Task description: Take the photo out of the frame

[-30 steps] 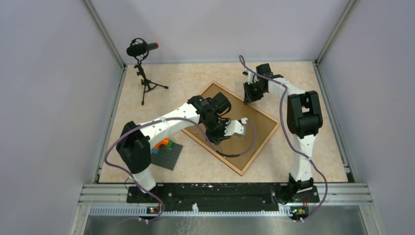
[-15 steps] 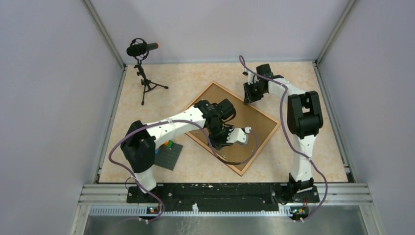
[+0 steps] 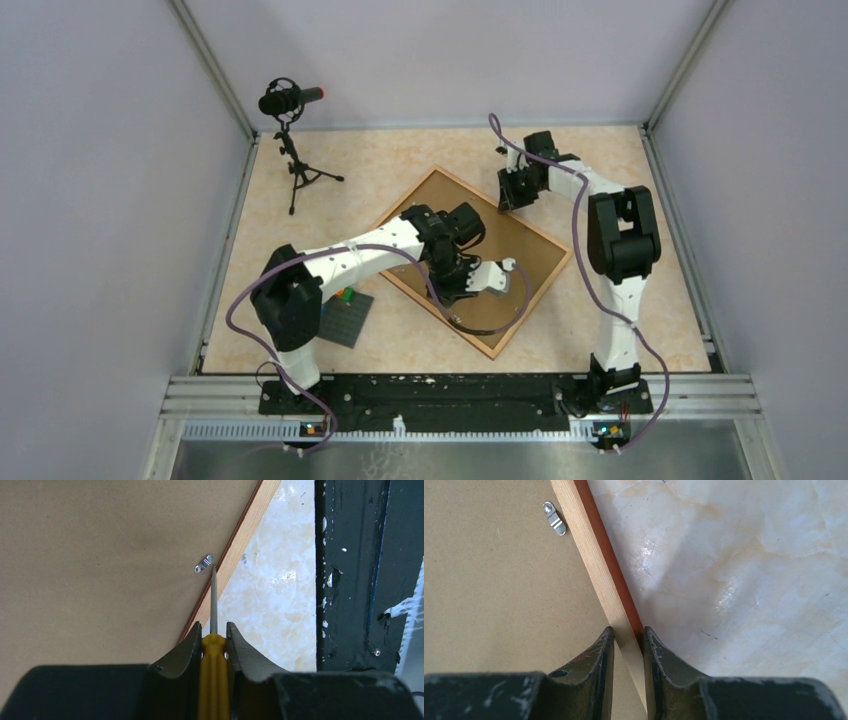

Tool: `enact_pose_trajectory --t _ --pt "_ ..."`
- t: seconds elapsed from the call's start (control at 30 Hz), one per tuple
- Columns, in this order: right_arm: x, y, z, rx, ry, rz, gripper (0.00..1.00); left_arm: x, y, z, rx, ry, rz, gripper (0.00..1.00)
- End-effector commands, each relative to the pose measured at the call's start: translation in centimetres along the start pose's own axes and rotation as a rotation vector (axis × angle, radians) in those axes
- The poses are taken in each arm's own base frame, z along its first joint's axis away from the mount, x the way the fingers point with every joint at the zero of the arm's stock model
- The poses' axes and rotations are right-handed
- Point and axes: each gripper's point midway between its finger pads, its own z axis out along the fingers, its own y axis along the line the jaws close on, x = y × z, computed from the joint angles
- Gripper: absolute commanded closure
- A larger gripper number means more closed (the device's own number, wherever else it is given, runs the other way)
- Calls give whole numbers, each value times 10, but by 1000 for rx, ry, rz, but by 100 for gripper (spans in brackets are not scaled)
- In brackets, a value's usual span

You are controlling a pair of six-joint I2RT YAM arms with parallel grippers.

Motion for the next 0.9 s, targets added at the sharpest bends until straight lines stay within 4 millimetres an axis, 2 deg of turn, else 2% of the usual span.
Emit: enact_pose_trajectory --t 0.0,0.33,0.7,0.77,0.87 --pt "59 12 3 -18 193 77 100 -19 23 5 -76 -48 18 100" --pt "59 12 2 -19 189 78 100 -29 31 0 -96 -90 -20 100" --pt "58 12 4 -21 191 79 100 -27 60 -6 -165 -79 -46 100" --pt "56 12 3 -21 189 78 100 -26 60 -8 -164 -79 -43 100" --pt "57 12 3 -21 191 78 100 -34 49 -17 -127 -116 -13 100"
